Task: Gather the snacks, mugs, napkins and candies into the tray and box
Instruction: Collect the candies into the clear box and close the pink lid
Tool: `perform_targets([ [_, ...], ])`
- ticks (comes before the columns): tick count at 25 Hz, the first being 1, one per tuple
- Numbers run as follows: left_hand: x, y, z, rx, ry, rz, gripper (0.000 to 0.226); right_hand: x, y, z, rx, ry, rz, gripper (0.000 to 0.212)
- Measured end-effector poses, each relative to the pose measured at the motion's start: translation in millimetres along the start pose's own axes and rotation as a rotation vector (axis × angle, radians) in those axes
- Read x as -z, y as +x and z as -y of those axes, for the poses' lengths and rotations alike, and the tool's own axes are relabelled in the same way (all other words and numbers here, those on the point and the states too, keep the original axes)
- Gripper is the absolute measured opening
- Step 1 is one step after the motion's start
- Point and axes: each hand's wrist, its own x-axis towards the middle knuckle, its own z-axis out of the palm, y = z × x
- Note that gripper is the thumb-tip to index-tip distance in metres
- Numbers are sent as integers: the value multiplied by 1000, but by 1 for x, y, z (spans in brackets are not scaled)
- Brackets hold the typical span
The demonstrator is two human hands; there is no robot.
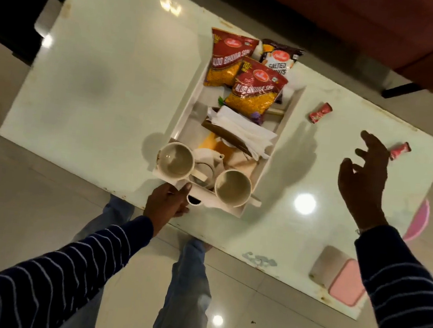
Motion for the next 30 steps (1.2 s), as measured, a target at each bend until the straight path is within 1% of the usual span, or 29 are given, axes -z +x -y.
perform_targets([
  [1,-3,-6,5,9,78,-27,44,21,-19,-18,-67,2,-54,62],
  [3,-11,-20,17,9,223,-17,50,58,-58,-49,-192,-21,-143,60],
  [6,-27,-49,33,-48,444,83,51,96,-116,-76,-441,-24,-165,59],
  [7,-38,-59,37,-80,519,131,48,104,-135,-80,-502,-25,-151,60],
  [9,-67,-79,43,-140,668,245,34,111,-168,-84,-583,-30,-97,65],
  [11,-98,-93,49,-206,760,372,26,105,-193,-83,-668,-61,-5,76],
  [13,-125,-103,50,-262,777,494,26,92,-210,-78,-763,-136,101,89],
  [15,-149,-106,43,-279,820,587,33,77,-220,-79,-880,-176,141,96],
  [16,-156,-107,40,-291,843,625,37,68,-225,-80,-905,-169,157,99],
  [19,-166,-103,32,-328,886,696,49,51,-231,-86,-814,-163,171,105],
  [23,-167,-96,15,-390,951,717,62,42,-226,-85,-828,-164,70,101],
  [24,-168,-96,12,-410,966,714,68,42,-224,-82,-813,-151,55,100],
  [27,-178,-97,2,-499,922,688,98,39,-212,-69,-762,-93,42,100],
  [30,-202,-99,-10,-683,947,640,118,39,-202,-45,-711,-70,79,100],
])
